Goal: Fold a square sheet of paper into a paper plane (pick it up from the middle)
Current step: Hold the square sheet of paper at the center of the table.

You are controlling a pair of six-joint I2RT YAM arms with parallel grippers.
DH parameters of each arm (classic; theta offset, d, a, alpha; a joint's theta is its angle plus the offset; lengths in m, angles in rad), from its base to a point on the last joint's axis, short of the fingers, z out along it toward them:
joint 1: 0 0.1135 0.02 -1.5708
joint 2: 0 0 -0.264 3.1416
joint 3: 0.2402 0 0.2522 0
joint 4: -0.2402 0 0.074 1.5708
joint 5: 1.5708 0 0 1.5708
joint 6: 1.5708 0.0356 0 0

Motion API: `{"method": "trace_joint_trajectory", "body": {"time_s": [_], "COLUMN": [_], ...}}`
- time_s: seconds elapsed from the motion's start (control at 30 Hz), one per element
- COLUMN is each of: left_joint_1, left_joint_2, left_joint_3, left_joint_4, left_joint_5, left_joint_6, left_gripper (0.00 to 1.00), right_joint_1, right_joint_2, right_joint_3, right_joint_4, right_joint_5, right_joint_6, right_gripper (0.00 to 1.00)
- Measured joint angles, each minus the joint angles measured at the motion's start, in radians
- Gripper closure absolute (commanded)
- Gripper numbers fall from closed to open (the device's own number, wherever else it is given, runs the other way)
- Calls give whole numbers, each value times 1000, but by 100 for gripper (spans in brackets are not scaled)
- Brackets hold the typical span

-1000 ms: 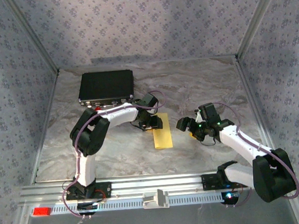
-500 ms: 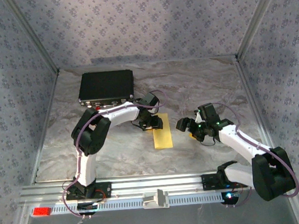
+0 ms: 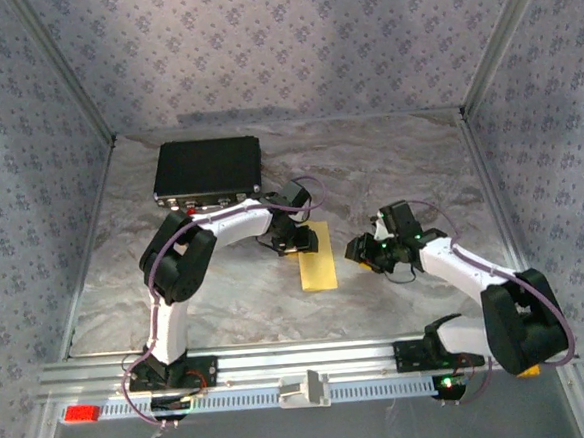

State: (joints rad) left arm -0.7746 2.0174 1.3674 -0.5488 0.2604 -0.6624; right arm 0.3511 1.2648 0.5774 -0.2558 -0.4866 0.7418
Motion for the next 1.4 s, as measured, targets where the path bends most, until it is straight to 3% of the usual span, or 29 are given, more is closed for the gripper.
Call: {"method": "trace_joint_trajectory", "body": {"time_s": [1.4], "left_joint_1": [-5], "left_joint_2": [14], "left_joint_3": [26], "left_joint_4": [-35], "left_joint_5": [-23], "left_joint_6": [34], "left_gripper": [52], "right_joint_1": [17], "right_joint_2": [39], "right_joint_3": [19], "right_joint_4": [3], "right_joint_5": [10], "right_joint_6": [-2], "right_gripper": [61]}}
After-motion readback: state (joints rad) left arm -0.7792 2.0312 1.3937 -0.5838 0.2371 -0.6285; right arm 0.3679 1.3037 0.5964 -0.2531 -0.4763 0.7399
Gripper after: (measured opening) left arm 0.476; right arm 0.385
